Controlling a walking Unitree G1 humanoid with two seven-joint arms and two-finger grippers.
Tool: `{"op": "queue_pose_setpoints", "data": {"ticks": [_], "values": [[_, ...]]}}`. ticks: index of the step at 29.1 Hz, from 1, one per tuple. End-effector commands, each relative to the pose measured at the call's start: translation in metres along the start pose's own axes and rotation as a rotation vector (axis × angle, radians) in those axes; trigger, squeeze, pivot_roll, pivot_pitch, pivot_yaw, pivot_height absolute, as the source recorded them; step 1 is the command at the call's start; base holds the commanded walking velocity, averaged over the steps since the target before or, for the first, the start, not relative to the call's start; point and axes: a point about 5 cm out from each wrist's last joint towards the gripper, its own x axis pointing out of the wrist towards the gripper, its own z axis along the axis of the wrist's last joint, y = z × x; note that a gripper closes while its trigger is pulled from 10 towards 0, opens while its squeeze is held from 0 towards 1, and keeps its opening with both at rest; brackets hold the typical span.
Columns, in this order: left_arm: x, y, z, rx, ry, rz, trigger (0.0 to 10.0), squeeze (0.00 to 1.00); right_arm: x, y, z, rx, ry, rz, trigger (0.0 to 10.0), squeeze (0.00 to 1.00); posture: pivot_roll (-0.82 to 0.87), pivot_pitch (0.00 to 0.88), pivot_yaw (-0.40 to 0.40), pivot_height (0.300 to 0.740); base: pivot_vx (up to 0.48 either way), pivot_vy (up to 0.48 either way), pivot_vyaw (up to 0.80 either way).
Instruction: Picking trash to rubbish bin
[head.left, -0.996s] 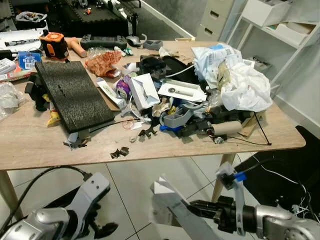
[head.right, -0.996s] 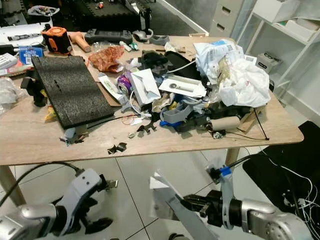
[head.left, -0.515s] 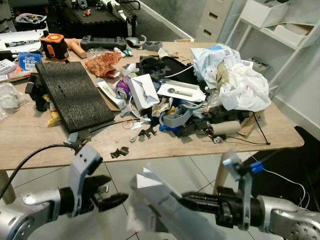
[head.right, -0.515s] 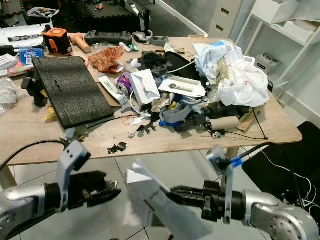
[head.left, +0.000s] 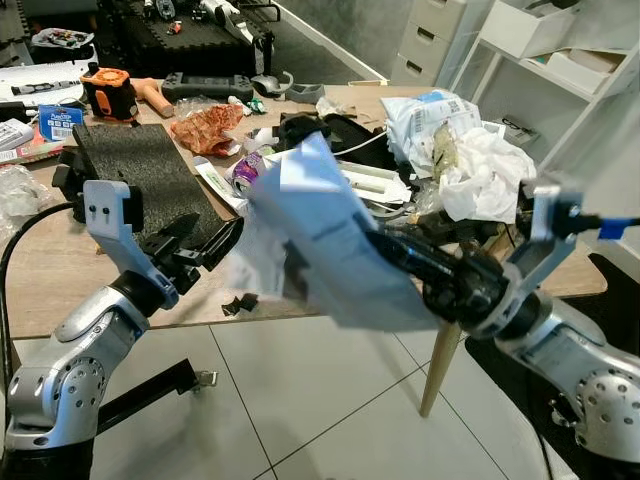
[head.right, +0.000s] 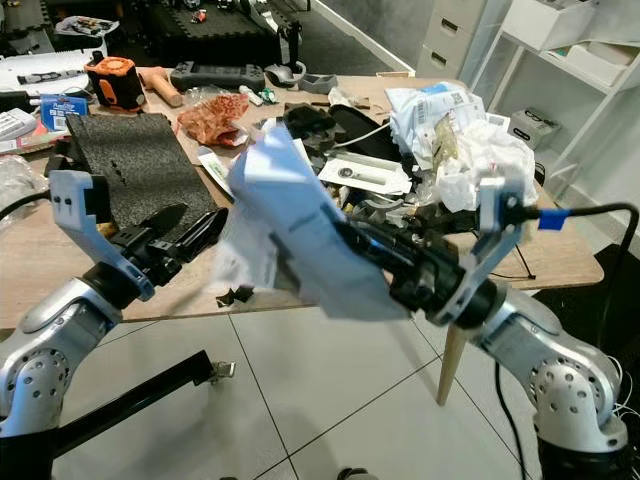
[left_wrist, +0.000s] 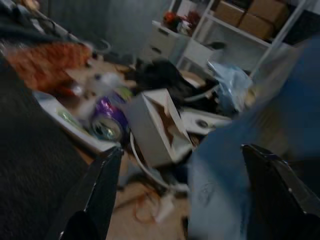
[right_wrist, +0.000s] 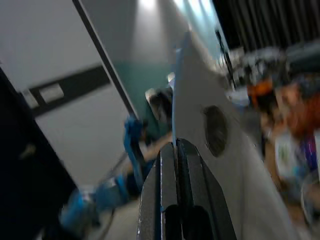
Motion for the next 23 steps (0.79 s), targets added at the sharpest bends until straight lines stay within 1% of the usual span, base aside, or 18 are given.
{"op": "queue_pose_setpoints", "data": {"ticks": [1,3,4,5,6,7,9,10,11,13,15,17,18,19,21,23], "values": [[0.004,0.011,0.005,0.073,-0.049,0.135,10.0,0.0,-0.001,-0.005,0.012,-0.024,-0.08,-0.054,10.0,0.0,-0.01,0.163,-0.048,0.74,0.0,0.0,0.0],[0.012,0.02,0.011,0.238,-0.081,0.278,10.0,0.0,0.006,-0.021,0.018,-0.106,-0.098,-0.201,10.0,0.0,-0.01,0.163,-0.048,0.74,0.0,0.0,0.0],[0.012,0.02,0.011,0.238,-0.081,0.278,10.0,0.0,0.006,-0.021,0.018,-0.106,-0.098,-0.201,10.0,0.0,-0.01,0.163,-0.048,0.74,0.0,0.0,0.0],[0.017,0.026,0.012,0.306,-0.085,0.377,10.0,0.0,0.011,-0.039,0.023,-0.263,-0.087,-0.383,10.0,0.0,-0.01,0.162,-0.047,0.74,0.0,0.0,0.0],[0.021,0.025,0.013,0.33,-0.102,0.41,10.0,0.0,0.015,-0.047,0.028,-0.34,-0.113,-0.486,10.0,0.0,-0.01,0.162,-0.047,0.74,0.0,0.0,0.0],[0.024,0.024,0.015,0.343,-0.115,0.428,10.0,0.0,0.018,-0.052,0.031,-0.386,-0.135,-0.55,10.0,0.0,-0.01,0.162,-0.047,0.74,0.0,0.0,0.0],[0.028,0.019,0.015,0.381,-0.126,0.425,10.0,0.0,0.023,-0.056,0.033,-0.476,-0.122,-0.592,10.0,0.0,-0.01,0.154,-0.046,0.74,0.0,0.0,0.0],[0.03,0.018,0.013,0.373,-0.122,0.423,10.0,0.0,0.026,-0.055,0.032,-0.538,-0.101,-0.602,10.0,0.0,-0.01,0.154,-0.046,0.74,0.0,0.0,0.0],[0.03,0.017,0.011,0.365,-0.118,0.422,10.0,0.0,0.027,-0.055,0.032,-0.581,-0.088,-0.609,10.0,0.0,-0.01,0.154,-0.046,0.74,0.0,0.0,0.0],[0.031,0.015,0.005,0.402,-0.091,0.406,10.0,0.0,0.028,-0.056,0.031,-0.561,-0.115,-0.616,10.0,0.0,-0.01,0.154,-0.046,0.74,0.0,0.0,0.0],[0.03,0.015,0.001,0.422,-0.082,0.397,10.0,0.0,0.024,-0.058,0.03,-0.518,-0.164,-0.669,10.0,0.0,0.0,0.15,-0.05,0.74,0.0,0.0,0.0],[0.028,0.015,-0.002,0.439,-0.077,0.388,10.0,0.0,0.021,-0.061,0.03,-0.53,-0.179,-0.711,10.0,0.0,0.0,0.15,-0.05,0.74,0.0,0.0,0.0],[0.026,0.017,-0.002,0.459,-0.068,0.392,10.0,0.0,0.018,-0.062,0.027,-0.535,-0.17,-0.746,10.0,0.0,0.0,0.147,-0.051,0.74,0.0,0.0,0.0],[0.021,0.023,-0.003,0.475,-0.059,0.418,10.0,0.0,0.014,-0.065,0.022,-0.536,-0.165,-0.789,10.0,0.0,-0.01,0.146,-0.049,0.74,0.0,0.0,0.0],[0.019,0.027,-0.003,0.464,-0.065,0.444,10.0,0.0,0.014,-0.063,0.018,-0.559,-0.169,-0.795,10.0,0.0,0.0,0.146,-0.048,0.74,0.0,0.0,0.0],[0.02,0.026,-0.003,0.459,-0.071,0.442,10.0,0.0,0.016,-0.061,0.016,-0.589,-0.184,-0.788,10.0,0.0,0.0,0.146,-0.048,0.74,0.0,0.0,0.0]]}}
